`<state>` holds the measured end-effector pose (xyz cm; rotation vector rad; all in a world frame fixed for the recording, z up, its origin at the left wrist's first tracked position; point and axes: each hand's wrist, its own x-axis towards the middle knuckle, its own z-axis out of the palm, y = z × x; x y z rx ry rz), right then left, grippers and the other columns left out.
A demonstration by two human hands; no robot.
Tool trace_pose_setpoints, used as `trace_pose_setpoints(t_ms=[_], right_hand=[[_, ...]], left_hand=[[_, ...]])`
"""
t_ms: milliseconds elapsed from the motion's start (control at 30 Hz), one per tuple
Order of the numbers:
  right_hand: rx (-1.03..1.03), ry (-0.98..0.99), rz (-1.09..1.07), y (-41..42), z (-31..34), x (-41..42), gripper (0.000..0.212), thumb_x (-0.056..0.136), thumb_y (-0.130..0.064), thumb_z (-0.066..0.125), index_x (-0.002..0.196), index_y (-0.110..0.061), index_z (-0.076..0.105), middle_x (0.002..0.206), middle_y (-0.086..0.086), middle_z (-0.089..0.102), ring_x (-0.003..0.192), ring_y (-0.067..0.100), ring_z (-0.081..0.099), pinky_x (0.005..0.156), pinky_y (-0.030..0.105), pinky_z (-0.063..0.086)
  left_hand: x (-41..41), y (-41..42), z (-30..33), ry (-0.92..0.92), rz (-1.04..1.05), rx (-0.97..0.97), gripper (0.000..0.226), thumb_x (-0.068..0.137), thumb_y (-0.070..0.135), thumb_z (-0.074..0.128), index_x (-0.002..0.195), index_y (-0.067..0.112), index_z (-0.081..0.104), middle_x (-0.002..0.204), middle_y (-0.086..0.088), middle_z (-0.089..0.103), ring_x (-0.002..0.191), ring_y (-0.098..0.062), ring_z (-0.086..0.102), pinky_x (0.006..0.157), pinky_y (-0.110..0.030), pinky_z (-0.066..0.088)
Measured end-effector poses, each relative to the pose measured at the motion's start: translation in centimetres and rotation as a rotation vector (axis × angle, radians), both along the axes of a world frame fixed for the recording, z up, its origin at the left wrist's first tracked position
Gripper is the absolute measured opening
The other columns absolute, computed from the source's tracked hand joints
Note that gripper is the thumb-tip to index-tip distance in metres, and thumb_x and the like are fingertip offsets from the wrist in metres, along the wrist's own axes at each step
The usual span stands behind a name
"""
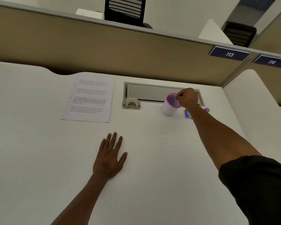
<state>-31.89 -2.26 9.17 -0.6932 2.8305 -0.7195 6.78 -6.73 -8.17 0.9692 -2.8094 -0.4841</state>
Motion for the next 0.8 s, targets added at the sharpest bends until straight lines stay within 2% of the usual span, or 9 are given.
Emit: trace_pose_setpoints(t_ms=[200,333,467,633,800], right_hand=[[0.226,0.068,0.100,-0.2,-1.2,-0.8,0.027,0.083,-0.024,0.070,0.106,-0.010,0.074,0.103,0.009,0.073,0.095,0.028,0.067,0.083,0.036,0.057],[0.176,0.078,0.096,-0.2,-1.4,-0.9,0.022,0.079,-0.022,0.074,0.098,-0.013,0.077,0.096,0.007,0.075,0.090,0.026,0.068,0.081,0.036,0.058],[0.113,0.065,0.092,-0.1,-1.7,-1.2,0.028,0.078,-0.029,0.079,0.096,-0.009,0.077,0.094,0.009,0.074,0.089,0.025,0.067,0.082,0.033,0.056],[0.170,0.023,0.172,-0.1,-1.7,-1.5,0.024,0.085,-0.018,0.067,0.104,-0.007,0.075,0.104,0.013,0.073,0.097,0.029,0.065,0.082,0.033,0.052],[0.158,0.028,0.219,0.0,-1.0,-1.5,0.018,0.082,-0.013,0.066,0.095,-0.014,0.079,0.099,0.006,0.075,0.096,0.026,0.066,0.085,0.032,0.054]], left_hand=[[-0.1,-0.1,0.0,0.004,0.007,0.008,0.072,0.098,0.059,0.033,0.159,0.028,0.011,0.168,0.001,0.001,0.155,-0.018,-0.004,0.125,-0.041,0.007],[-0.1,0.0,0.1,0.007,0.009,0.011,0.072,0.098,0.058,0.033,0.159,0.028,0.010,0.168,0.001,0.001,0.155,-0.018,-0.005,0.125,-0.042,0.009],[-0.1,0.1,0.1,0.010,0.013,0.010,0.072,0.098,0.058,0.035,0.159,0.028,0.011,0.168,0.001,0.002,0.155,-0.018,-0.004,0.125,-0.042,0.010],[-0.2,0.0,0.1,0.006,0.013,0.013,0.072,0.098,0.058,0.034,0.159,0.028,0.011,0.168,0.001,0.001,0.155,-0.018,-0.004,0.125,-0.042,0.009],[-0.2,0.0,0.0,0.000,0.012,0.013,0.072,0.098,0.058,0.034,0.159,0.028,0.010,0.168,0.001,0.001,0.155,-0.018,-0.004,0.125,-0.042,0.009]])
